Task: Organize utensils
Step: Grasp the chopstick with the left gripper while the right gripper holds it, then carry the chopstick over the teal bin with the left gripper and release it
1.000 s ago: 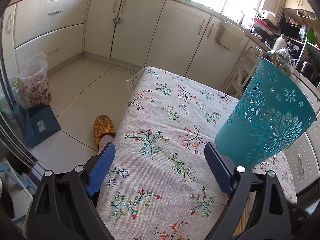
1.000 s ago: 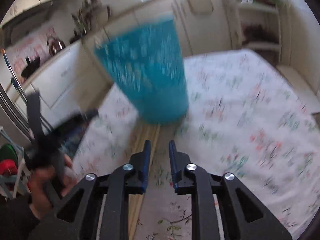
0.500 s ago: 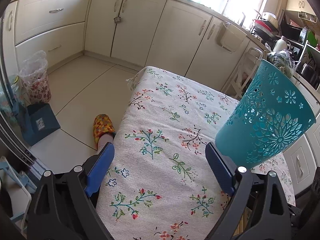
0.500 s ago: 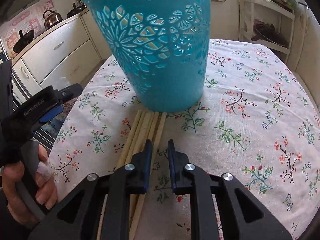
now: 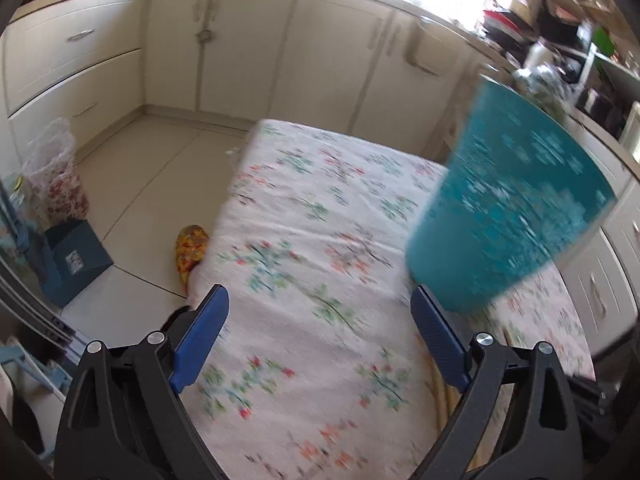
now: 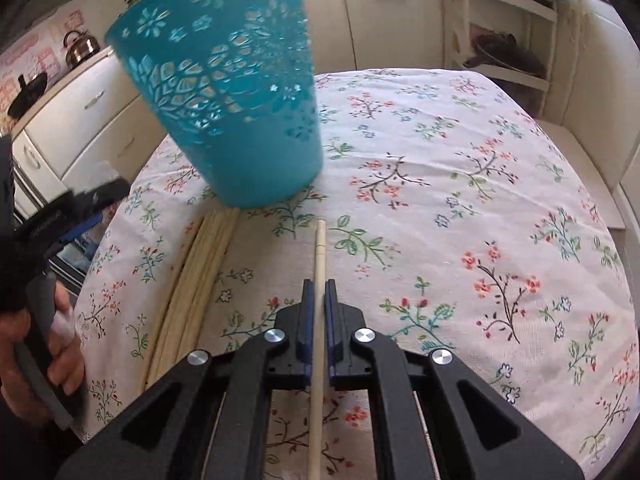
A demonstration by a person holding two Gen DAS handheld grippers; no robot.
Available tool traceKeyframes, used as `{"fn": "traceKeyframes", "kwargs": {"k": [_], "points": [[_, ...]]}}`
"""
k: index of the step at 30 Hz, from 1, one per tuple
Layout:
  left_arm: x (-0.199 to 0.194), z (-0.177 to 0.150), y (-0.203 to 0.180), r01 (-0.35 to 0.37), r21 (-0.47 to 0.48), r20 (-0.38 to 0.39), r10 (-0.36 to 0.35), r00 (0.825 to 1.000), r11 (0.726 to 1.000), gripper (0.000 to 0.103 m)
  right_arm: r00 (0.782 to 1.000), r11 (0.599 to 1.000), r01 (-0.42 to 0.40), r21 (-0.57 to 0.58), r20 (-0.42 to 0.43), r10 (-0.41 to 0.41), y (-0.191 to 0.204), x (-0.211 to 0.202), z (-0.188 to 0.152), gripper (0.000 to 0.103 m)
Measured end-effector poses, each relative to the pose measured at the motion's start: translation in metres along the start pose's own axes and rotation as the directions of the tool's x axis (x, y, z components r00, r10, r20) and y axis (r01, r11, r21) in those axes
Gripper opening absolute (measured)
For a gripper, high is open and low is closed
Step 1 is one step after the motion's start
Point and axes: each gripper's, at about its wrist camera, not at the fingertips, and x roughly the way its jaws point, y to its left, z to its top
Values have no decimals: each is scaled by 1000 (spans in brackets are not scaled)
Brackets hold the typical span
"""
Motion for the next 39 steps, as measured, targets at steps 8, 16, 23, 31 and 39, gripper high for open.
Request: {"fn": "traceKeyframes", "kwargs": {"k": [8, 16, 23, 31, 39], "points": [[4, -33, -56, -35, 225, -107, 61, 992, 974, 86, 1000, 1000, -20, 17, 7, 19, -2, 2, 1, 6], [17, -35, -64, -75, 275, -155, 121, 981, 959, 79, 1000, 999, -30, 28, 4, 30, -4, 0, 1, 6], [24, -30, -70, -71, 291, -175, 126, 976, 954, 63, 999, 999, -33, 32, 6, 33, -6, 1, 2, 6], [29, -21, -75, 8, 294, -215, 58, 975, 956, 16, 999, 998, -39, 39, 6, 39, -6, 2, 3, 6], [32, -14, -68, 65, 261, -307, 19, 951, 963, 7, 999, 999, -39, 37, 6, 38, -6, 2, 3, 6]]}}
